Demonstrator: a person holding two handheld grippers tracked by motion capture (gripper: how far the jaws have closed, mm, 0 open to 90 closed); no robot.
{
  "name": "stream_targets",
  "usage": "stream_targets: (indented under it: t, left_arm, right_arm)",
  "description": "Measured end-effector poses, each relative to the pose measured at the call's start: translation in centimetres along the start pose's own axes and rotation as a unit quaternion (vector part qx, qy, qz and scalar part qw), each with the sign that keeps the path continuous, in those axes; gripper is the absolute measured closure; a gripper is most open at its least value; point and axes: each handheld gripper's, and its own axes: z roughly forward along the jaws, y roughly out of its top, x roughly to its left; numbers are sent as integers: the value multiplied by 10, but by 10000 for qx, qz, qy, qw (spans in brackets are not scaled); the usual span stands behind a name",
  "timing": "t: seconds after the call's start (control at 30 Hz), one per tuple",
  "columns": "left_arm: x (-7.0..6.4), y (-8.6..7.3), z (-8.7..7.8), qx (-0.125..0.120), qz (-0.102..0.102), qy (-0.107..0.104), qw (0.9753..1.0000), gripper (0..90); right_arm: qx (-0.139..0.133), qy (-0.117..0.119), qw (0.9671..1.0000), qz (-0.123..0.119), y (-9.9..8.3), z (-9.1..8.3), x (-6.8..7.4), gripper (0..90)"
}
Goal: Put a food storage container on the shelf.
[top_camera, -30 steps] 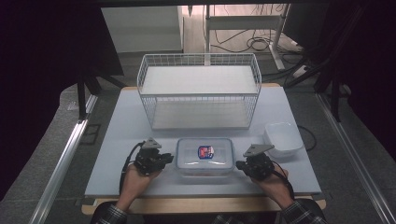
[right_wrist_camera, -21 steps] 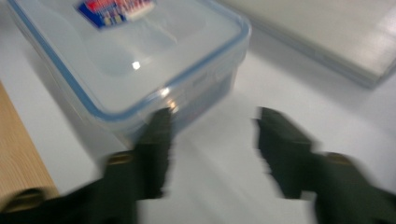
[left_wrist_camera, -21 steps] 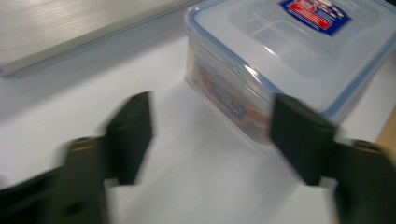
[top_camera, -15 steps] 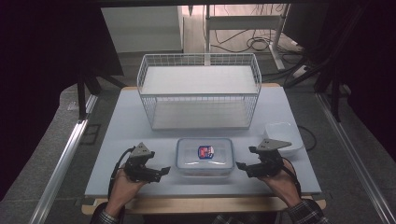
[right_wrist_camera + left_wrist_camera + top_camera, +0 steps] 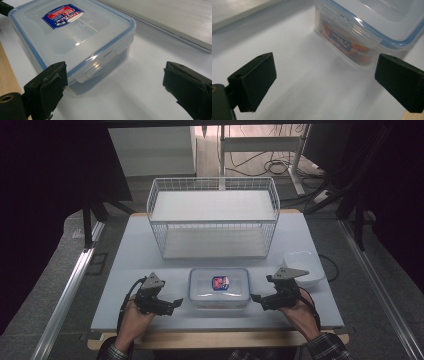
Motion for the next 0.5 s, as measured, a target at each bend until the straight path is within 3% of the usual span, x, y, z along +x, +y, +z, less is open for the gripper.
stream_targets:
  t: [0.13,0.23,0.37,0.5]
  left_arm:
    - [-1,4,-3,-20,-53,27,10000,40]
    - [-1,9,-2,27,-138,-54,9999,41]
    - [-4,15,0,98,-86,-57,9999,26]
    - [-5,24,2,-14,-128,-391,9992,27]
  right_arm:
    - [-47,28,10000,-10,4,0,2,57]
    - [2,-79,10000,-53,9,2,6,35]
    - [50,-141,9999,-9,13,4,10,14]
    - [181,-126,9997,91,17,6,11,23]
